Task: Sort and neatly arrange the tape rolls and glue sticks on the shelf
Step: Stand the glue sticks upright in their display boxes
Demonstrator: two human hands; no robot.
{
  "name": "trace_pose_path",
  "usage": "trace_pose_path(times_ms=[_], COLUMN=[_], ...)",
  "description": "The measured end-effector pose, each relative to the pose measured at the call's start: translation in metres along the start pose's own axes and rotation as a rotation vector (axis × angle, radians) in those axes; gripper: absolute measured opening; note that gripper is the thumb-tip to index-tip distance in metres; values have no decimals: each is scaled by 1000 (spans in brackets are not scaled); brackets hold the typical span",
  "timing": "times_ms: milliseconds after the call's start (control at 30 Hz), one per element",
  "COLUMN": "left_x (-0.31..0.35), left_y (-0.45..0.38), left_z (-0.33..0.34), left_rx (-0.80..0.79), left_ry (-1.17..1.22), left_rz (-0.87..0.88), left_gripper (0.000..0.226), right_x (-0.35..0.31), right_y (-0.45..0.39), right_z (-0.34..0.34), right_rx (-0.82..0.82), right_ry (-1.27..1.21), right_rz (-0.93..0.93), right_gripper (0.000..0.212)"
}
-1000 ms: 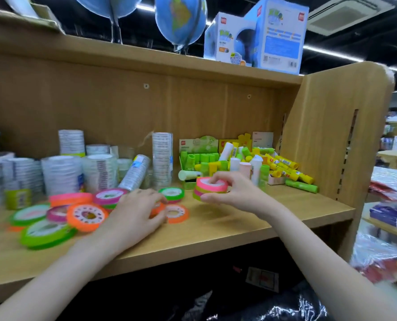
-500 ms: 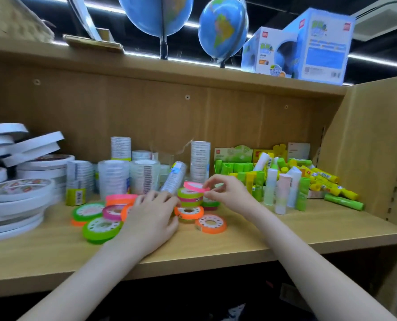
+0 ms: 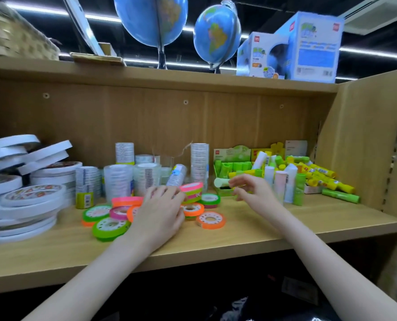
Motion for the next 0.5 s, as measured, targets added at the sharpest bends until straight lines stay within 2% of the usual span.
trace_pose_path(times_ms=[167, 367, 433, 500], left_x=[24, 59, 69, 80], left_y=[-29, -91, -115, -138], left_z=[10, 25, 30, 35], left_rx=[9, 56, 92, 138], left_ry=[160, 333, 365, 397], left_rz=[29, 82, 87, 84], left_gripper=[33, 34, 39, 55], right_x=[25, 59, 75, 95], right_y=[21, 32, 33, 28], right_z=[-53, -137, -164, -182], right_rx=[85, 429, 550, 561], right_ry=[7, 2, 99, 284], right_rz=[15, 64, 122, 221], right_gripper=[25, 30, 25, 27])
Point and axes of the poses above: each hand's wrist, its own y-axis away from the middle knuckle, its own z-axis out of the palm, x = y × z, the point moved 7 cm from there along -y, towards the middle knuckle, and after that the axes turned 15 degrees about z, right-handed, at the moved point
